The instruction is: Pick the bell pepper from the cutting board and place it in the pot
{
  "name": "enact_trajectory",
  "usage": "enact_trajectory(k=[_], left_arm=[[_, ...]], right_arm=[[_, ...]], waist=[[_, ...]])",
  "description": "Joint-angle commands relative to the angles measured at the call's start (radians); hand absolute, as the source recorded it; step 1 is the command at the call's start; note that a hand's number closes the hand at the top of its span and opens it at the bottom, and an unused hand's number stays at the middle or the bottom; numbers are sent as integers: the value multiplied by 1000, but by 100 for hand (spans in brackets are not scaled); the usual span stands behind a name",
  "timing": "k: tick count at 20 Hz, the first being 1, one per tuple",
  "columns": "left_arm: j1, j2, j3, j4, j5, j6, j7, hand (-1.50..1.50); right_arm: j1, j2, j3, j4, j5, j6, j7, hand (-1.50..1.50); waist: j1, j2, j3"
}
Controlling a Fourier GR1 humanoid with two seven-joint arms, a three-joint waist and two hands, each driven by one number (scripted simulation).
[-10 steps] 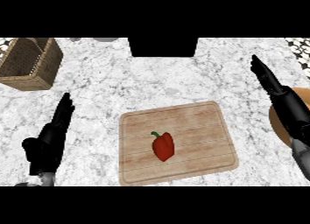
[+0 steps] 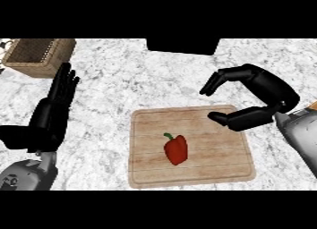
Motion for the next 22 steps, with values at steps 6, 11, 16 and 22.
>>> enact_trajectory(k=[6,11,16,22], left_arm=[[-99,-3,83,74,72,-61,-22,0],[-96,29,131,131,91,-109,-38,0],[-85,-12,128,158,74,-87,-65,0],[-102,30,182,130,91,-115,4,0]], right_arm=[[-193,-19,58,304,170,254,-535,-150],[-298,-41,159,367,360,210,-585,-150],[-298,-36,316,328,525,150,-575,-150],[-361,25,331,287,567,219,-422,-150]], waist=[[-23,7,3],[-56,-9,0],[-77,-17,0],[-90,-25,0]])
